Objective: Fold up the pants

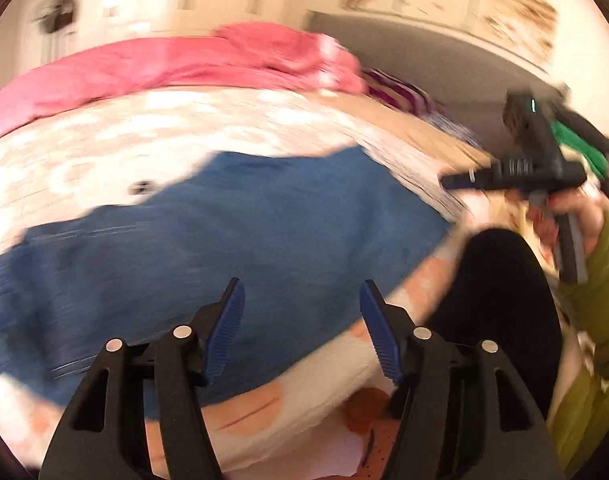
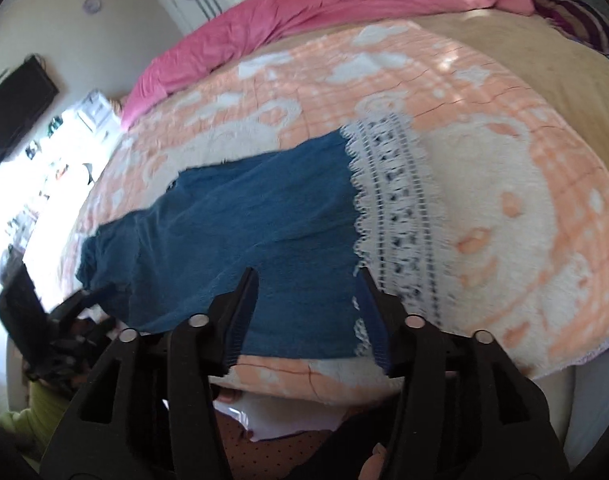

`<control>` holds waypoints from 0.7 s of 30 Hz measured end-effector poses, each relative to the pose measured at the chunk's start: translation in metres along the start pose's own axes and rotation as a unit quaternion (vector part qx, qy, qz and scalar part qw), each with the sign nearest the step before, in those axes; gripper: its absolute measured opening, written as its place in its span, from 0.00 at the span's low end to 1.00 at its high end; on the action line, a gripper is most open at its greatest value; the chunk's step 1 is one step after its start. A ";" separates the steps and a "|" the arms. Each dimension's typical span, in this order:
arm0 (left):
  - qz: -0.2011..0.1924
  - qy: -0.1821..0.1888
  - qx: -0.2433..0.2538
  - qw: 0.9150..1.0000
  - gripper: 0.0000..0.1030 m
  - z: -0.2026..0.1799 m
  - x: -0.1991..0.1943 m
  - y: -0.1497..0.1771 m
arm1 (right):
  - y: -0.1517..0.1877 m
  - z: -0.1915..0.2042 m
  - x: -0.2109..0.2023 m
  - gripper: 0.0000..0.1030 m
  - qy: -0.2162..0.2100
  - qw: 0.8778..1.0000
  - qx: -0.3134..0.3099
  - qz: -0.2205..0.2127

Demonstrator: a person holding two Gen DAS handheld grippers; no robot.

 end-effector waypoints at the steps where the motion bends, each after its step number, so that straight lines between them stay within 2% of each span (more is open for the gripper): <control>1: -0.003 -0.023 -0.011 1.000 0.67 0.008 -0.006 0.001 | 0.000 0.001 0.006 0.50 0.005 1.000 0.000 0.010; 2: 0.000 -0.054 -0.025 0.998 0.79 0.019 -0.011 0.003 | 0.000 -0.002 0.015 0.53 0.013 1.000 0.006 0.026; 3: 0.011 -0.117 -0.049 0.992 0.85 0.037 -0.014 0.007 | 0.003 -0.013 0.027 0.54 0.021 0.998 0.024 0.053; 4: 0.022 -0.180 -0.071 0.981 0.88 0.054 -0.017 0.011 | 0.005 -0.018 0.030 0.54 0.018 0.997 0.034 0.060; 5: 0.031 -0.217 -0.091 0.972 0.88 0.068 -0.020 0.015 | 0.006 -0.024 0.031 0.53 0.011 0.997 0.043 0.061; 6: 0.029 -0.213 -0.120 0.969 0.88 0.083 -0.023 0.019 | 0.008 -0.030 0.030 0.48 0.004 0.997 0.048 0.060; 7: 0.015 -0.187 -0.144 0.972 0.88 0.090 -0.026 0.021 | 0.011 -0.034 0.028 0.47 0.002 0.997 0.050 0.060; 9: 0.011 -0.183 -0.151 0.971 0.87 0.093 -0.027 0.019 | 0.015 -0.036 0.027 0.47 -0.005 0.997 0.046 0.056; 13: 0.025 -0.211 -0.116 0.970 0.88 0.076 -0.019 0.018 | 0.019 -0.029 0.023 0.51 0.002 0.999 0.028 0.044; 15: 0.019 -0.183 -0.115 0.976 0.88 0.064 -0.027 0.015 | 0.018 -0.023 0.010 0.62 -0.021 0.999 0.027 0.031; 17: 0.005 -0.152 -0.112 0.982 0.88 0.055 -0.036 0.006 | 0.015 -0.023 -0.007 0.63 -0.032 0.999 0.020 -0.005; 18: 0.001 -0.155 -0.102 0.983 0.88 0.051 -0.040 0.001 | 0.010 -0.023 -0.017 0.66 -0.027 0.999 0.015 -0.029; 21: -0.005 -0.158 -0.062 0.985 0.89 0.036 -0.035 -0.030 | -0.011 -0.031 -0.029 0.68 -0.013 0.998 0.014 -0.060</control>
Point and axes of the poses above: each gripper's, at about its wrist camera, not at the fingertips, and x roughly the way its jaws point, z to its left, y to its underside, the point moved 3 cm from there along x, roughly the way its jaws point, and after that the axes turned 10 degrees about y, right-handed, at the moved point
